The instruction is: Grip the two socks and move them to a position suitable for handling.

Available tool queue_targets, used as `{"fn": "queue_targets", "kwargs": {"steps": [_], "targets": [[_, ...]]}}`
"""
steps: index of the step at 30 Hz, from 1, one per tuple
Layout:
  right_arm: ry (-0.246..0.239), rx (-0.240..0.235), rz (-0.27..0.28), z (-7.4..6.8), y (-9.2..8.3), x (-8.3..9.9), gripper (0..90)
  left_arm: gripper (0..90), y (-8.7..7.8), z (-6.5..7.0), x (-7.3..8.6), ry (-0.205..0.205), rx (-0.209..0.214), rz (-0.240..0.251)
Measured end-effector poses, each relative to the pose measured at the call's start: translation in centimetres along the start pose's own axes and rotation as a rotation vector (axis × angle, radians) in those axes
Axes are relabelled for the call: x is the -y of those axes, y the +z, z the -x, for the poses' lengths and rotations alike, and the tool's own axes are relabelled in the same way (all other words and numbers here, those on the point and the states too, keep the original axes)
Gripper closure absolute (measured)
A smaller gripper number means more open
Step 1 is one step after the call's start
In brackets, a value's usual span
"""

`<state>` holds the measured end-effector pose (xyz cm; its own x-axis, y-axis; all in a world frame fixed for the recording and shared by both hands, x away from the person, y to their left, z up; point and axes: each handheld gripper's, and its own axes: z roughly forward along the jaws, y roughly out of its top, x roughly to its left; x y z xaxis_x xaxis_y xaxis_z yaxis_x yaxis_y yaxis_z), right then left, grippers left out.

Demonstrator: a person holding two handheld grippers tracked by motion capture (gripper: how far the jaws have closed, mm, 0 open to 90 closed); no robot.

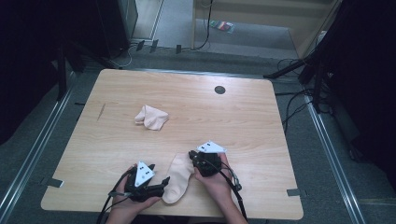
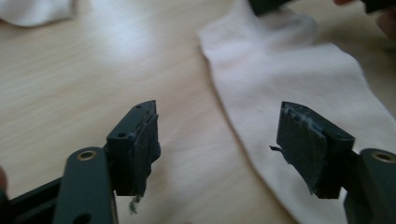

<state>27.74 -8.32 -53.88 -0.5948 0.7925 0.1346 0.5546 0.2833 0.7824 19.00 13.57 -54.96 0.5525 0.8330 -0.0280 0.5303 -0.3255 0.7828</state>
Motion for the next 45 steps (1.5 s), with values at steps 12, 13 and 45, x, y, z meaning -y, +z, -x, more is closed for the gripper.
{"fn": "queue_targets", "kwargs": {"steps": [12,13,45], "targets": [[0.006,0.017,0.037,0.5,-0.7,-0.1,88.5,85.1,0.2,0.9,0.1,0.049,0.088,-0.050],[0.006,0.018,0.040,0.5,-0.8,-0.1,88.5,89.5,0.2,0.8,0.1,0.046,0.096,-0.051],[0.105,0.027,0.101,-1.1,-5.8,1.7,55.3,37.3,-0.7,-9.1,-2.1,-0.054,0.072,0.164]]}}
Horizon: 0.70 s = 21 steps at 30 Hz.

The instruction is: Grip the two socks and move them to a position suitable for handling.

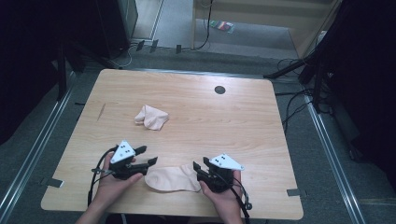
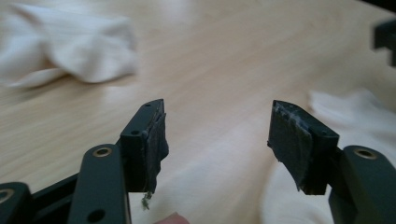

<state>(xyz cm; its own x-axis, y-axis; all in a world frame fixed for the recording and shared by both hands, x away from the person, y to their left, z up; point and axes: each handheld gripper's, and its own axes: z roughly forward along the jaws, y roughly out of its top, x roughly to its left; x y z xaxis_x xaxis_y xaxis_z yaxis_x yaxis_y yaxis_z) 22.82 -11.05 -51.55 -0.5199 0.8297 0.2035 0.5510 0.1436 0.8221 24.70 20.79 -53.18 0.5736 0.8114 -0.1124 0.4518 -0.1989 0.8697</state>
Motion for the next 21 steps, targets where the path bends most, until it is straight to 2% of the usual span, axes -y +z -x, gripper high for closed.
{"fn": "queue_targets", "kwargs": {"steps": [1,2,3,4,5,6,7,8,9,10,11,12,13,16,17,18,19,21], "targets": [[0.000,0.000,0.000,0.0,0.0,0.0,55.3,37.0,0.0,0.0,0.0,0.000,0.000,0.000],[0.013,0.000,0.007,0.2,0.1,-0.3,54.5,36.4,-0.2,-1.2,-0.2,-0.038,-0.058,0.017],[0.015,0.001,0.010,0.4,0.1,-0.3,54.7,35.7,-0.2,-1.2,-0.2,-0.038,-0.058,0.017],[0.022,0.001,0.007,0.5,0.1,-0.3,54.8,35.2,-0.2,-2.5,-0.7,-0.062,-0.125,0.036],[0.022,0.001,0.007,0.5,0.1,-0.3,54.8,35.1,-0.2,-2.5,-0.7,-0.062,-0.125,0.036],[0.024,0.004,0.002,0.6,0.1,-0.3,54.8,34.3,0.0,-3.2,-1.2,-0.077,-0.146,0.049],[0.022,0.006,0.009,0.9,0.1,-0.3,54.3,33.0,0.5,-4.4,-2.2,-0.108,-0.182,0.067],[0.024,0.008,0.009,1.0,0.0,-0.2,54.4,32.9,0.5,-4.4,-2.2,-0.108,-0.182,0.067],[0.023,0.010,0.009,1.1,0.0,-0.2,54.4,32.3,1.6,-5.3,-3.2,-0.113,-0.215,0.059],[0.021,0.015,0.012,1.2,-0.1,-0.2,54.4,30.4,2.3,-5.7,-3.6,-0.115,-0.230,0.042],[0.021,0.015,0.012,1.2,-0.1,-0.2,54.4,29.7,2.3,-5.7,-3.6,-0.115,-0.230,0.042],[0.018,0.013,0.013,1.4,-0.2,-0.2,54.5,29.3,3.6,-6.4,-4.4,-0.118,-0.251,0.020],[0.018,0.013,0.013,1.4,-0.2,-0.2,54.5,29.0,3.6,-6.4,-4.4,-0.118,-0.251,0.020],[0.025,0.015,0.012,1.8,-0.3,-0.1,54.6,26.1,6.4,-7.9,-5.2,-0.140,-0.302,-0.048],[0.025,0.015,0.012,1.8,-0.3,-0.1,54.6,25.9,6.4,-7.9,-5.2,-0.140,-0.302,-0.048],[0.025,0.009,0.014,2.0,-0.3,-0.1,54.7,25.0,7.6,-8.6,-5.5,-0.151,-0.311,-0.090],[0.025,0.009,0.014,2.0,-0.3,-0.1,54.7,24.4,7.6,-8.6,-5.5,-0.151,-0.311,-0.090],[0.030,0.005,0.012,2.1,-0.5,-0.1,54.6,22.1,8.6,-9.3,-5.8,-0.166,-0.303,-0.143]]}}
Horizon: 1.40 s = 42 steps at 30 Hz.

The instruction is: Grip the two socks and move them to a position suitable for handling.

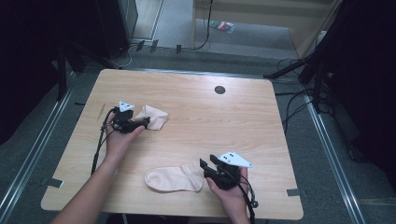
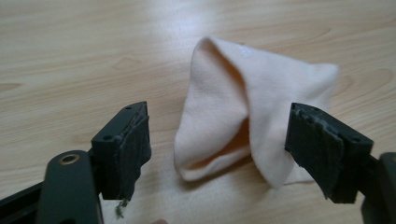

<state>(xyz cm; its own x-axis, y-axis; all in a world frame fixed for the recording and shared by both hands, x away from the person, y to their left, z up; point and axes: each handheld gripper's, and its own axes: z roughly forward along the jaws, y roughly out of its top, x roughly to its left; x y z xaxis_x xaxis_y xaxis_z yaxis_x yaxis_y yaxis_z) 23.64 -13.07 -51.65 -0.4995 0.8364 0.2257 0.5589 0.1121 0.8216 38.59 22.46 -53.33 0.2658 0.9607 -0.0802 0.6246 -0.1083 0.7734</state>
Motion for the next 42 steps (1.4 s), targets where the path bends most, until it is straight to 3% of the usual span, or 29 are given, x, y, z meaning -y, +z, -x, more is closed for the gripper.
{"fn": "queue_targets", "kwargs": {"steps": [1,3,4,5,7,10,11,12,14,15,16,17,18,21,23,25,26,27,28,29,30,31,34,35,36,38,42], "targets": [[-0.001,-0.003,0.001,0.0,0.0,0.0,54.6,21.5,1.0,-0.2,-0.4,-0.007,0.001,-0.037],[0.000,-0.004,0.000,0.1,0.0,0.0,54.6,28.3,1.4,-0.1,-0.6,-0.004,0.021,-0.039],[0.000,-0.004,0.000,0.1,0.0,0.0,54.6,37.9,1.4,-0.1,-0.6,-0.004,0.021,-0.039],[0.006,-0.005,0.001,0.2,0.0,0.0,54.8,49.2,1.3,0.3,-0.7,0.027,0.025,-0.032],[0.004,-0.006,-0.004,0.3,0.0,0.0,55.0,80.8,1.1,0.6,-0.7,0.034,0.037,-0.029],[0.004,-0.007,-0.009,0.3,0.1,0.0,55.2,86.5,-0.1,1.6,-0.9,0.049,0.120,0.014],[0.006,-0.008,-0.010,0.3,0.2,0.0,55.3,87.2,-0.9,2.7,-1.0,0.045,0.142,0.057],[0.006,-0.008,-0.010,0.3,0.2,0.0,55.3,87.4,-0.9,2.7,-1.0,0.045,0.142,0.057],[0.000,-0.008,-0.008,0.2,0.3,0.0,55.3,87.5,-2.0,4.3,-1.1,0.043,0.158,0.091],[0.000,-0.005,-0.008,0.1,0.3,0.0,55.3,87.5,-2.9,6.0,-0.9,0.035,0.180,0.115],[0.000,-0.005,-0.008,0.1,0.3,0.0,55.3,87.5,-2.9,6.0,-0.9,0.035,0.180,0.115],[-0.004,-0.001,-0.007,0.1,0.4,0.0,55.3,87.5,-3.6,7.8,-0.6,0.031,0.197,0.126],[-0.004,-0.001,-0.007,0.1,0.4,0.0,55.3,87.4,-3.6,7.8,-0.6,0.031,0.197,0.126],[-0.002,0.004,-0.007,0.2,0.5,0.0,55.5,87.4,-3.6,10.5,0.2,0.004,0.236,0.089],[-0.001,0.010,-0.008,0.3,0.6,0.0,55.6,86.9,-3.1,11.2,0.8,-0.007,0.243,0.064],[-0.002,0.013,-0.006,0.4,0.6,0.0,55.6,85.6,-2.9,11.4,1.0,-0.022,0.257,0.050],[0.005,0.015,-0.008,0.5,0.6,0.0,55.5,78.8,-2.7,11.4,1.2,-0.021,0.273,0.033],[0.015,0.017,-0.005,0.6,0.6,0.0,55.6,57.3,-2.9,11.4,1.5,-0.016,0.295,0.031],[0.015,0.017,-0.005,0.6,0.6,0.0,55.6,51.1,-2.9,11.4,1.5,-0.016,0.295,0.031],[0.033,0.018,-0.002,0.8,0.7,-0.1,55.6,47.0,-3.6,10.9,1.6,-0.028,0.330,0.054],[0.033,0.018,-0.002,0.8,0.7,-0.1,55.6,45.0,-3.6,10.9,1.6,-0.028,0.330,0.054],[0.062,0.015,0.004,0.9,1.1,-0.4,55.1,44.1,-4.4,10.2,1.7,-0.034,0.347,0.076],[0.062,0.016,-0.020,0.6,2.2,-1.2,53.5,43.3,-5.0,9.4,1.8,-0.044,0.349,0.097],[0.051,0.016,-0.032,0.5,2.8,-1.5,53.2,43.2,-5.4,8.6,1.9,-0.056,0.344,0.098],[0.051,0.016,-0.032,0.5,2.8,-1.5,53.2,43.2,-5.4,8.6,1.9,-0.056,0.344,0.098],[0.028,0.018,-0.056,-0.1,4.6,-2.6,52.7,43.3,-5.5,7.5,2.3,-0.078,0.322,0.082],[0.044,0.017,-0.095,-0.4,6.5,-3.7,52.3,44.3,-5.4,6.6,2.6,-0.091,0.300,0.062]]}}
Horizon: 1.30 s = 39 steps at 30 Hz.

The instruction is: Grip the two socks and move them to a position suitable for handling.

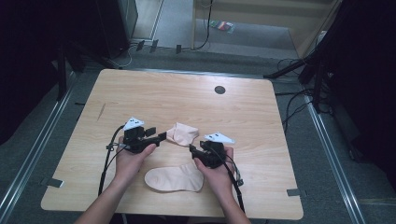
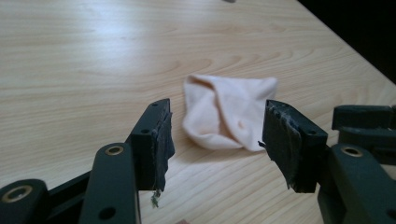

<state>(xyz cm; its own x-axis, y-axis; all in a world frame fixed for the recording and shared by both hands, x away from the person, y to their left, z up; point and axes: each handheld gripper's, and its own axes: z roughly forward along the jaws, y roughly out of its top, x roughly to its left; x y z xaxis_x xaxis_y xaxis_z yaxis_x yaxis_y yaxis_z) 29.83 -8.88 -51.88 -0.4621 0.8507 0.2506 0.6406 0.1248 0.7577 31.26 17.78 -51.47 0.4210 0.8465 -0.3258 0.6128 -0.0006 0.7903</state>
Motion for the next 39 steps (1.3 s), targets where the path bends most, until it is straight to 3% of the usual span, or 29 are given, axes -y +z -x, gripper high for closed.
{"fn": "queue_targets", "kwargs": {"steps": [1,6,14,15,17,18,19,20,21,22,26,28,29,30,31,32,33,34,35,36,37,38,39], "targets": [[0.003,0.015,-0.031,-0.1,1.2,-0.6,52.0,44.5,0.2,-0.5,0.1,-0.007,-0.007,-0.012],[-0.007,0.054,-0.075,-0.1,3.6,-1.4,50.8,47.5,1.7,-1.2,0.0,0.004,-0.012,-0.055],[-0.072,0.107,-0.106,-0.9,5.5,-1.6,56.4,48.9,4.4,-1.0,-0.1,0.012,-0.017,-0.129],[-0.102,0.140,-0.105,-1.1,5.8,-1.4,62.3,52.3,4.8,-0.5,-0.1,0.041,-0.031,-0.143],[-0.133,0.155,-0.102,-1.3,5.8,-1.3,73.4,63.2,5.1,-0.1,-0.1,0.069,-0.047,-0.140],[-0.133,0.155,-0.102,-1.3,5.8,-1.3,73.4,69.7,5.1,-0.1,-0.1,0.069,-0.047,-0.140],[-0.146,0.154,-0.103,-1.3,5.7,-1.2,83.1,79.2,5.2,0.0,-0.1,0.091,-0.055,-0.150],[-0.148,0.152,-0.104,-1.2,5.6,-1.2,84.3,87.4,5.2,0.2,-0.1,0.127,-0.060,-0.151],[-0.144,0.145,-0.103,-1.1,5.5,-1.2,84.8,89.9,5.2,0.2,-0.1,0.127,-0.060,-0.151],[-0.137,0.132,-0.103,-0.8,5.3,-1.3,85.1,90.0,4.9,0.2,-0.1,0.170,-0.066,-0.142],[-0.113,0.116,-0.076,0.7,3.4,-1.5,85.4,90.0,3.3,-0.2,-0.3,0.267,-0.113,-0.098],[-0.104,0.108,-0.053,1.9,2.2,-1.7,85.5,90.0,2.9,-0.4,-0.3,0.287,-0.135,-0.081],[-0.108,0.105,-0.041,2.4,1.6,-1.8,85.5,90.0,2.1,-0.7,-0.4,0.345,-0.172,-0.052],[-0.108,0.105,-0.041,2.4,1.6,-1.8,85.5,90.0,2.1,-0.7,-0.4,0.345,-0.172,-0.052],[-0.131,0.059,-0.023,3.3,0.6,-1.9,85.5,90.0,1.3,-0.4,-0.2,0.424,-0.199,-0.001],[-0.162,0.040,-0.011,3.4,0.2,-1.9,85.5,90.0,1.3,-0.4,-0.2,0.424,-0.199,-0.001],[-0.203,0.047,-0.001,3.4,-0.1,-1.9,85.4,90.0,0.9,0.3,0.3,0.521,-0.223,0.040],[-0.245,0.054,0.005,3.4,-0.3,-1.8,85.3,90.0,0.7,0.7,0.6,0.574,-0.237,0.050],[-0.270,0.054,0.010,3.3,-0.4,-1.7,85.0,90.0,0.6,1.0,1.0,0.601,-0.231,0.065],[-0.288,0.053,0.007,3.4,-0.4,-1.6,84.6,90.0,0.6,1.0,1.0,0.601,-0.231,0.065],[-0.304,0.068,-0.006,3.5,-0.2,-1.5,83.7,90.0,0.4,1.0,1.6,0.590,-0.153,0.072],[-0.304,0.068,-0.006,3.5,-0.2,-1.5,83.7,90.0,0.4,1.0,1.6,0.590,-0.153,0.072],[-0.289,0.080,-0.022,4.0,0.0,-1.2,80.8,90.0,0.3,0.7,2.1,0.563,-0.106,0.067]]}}
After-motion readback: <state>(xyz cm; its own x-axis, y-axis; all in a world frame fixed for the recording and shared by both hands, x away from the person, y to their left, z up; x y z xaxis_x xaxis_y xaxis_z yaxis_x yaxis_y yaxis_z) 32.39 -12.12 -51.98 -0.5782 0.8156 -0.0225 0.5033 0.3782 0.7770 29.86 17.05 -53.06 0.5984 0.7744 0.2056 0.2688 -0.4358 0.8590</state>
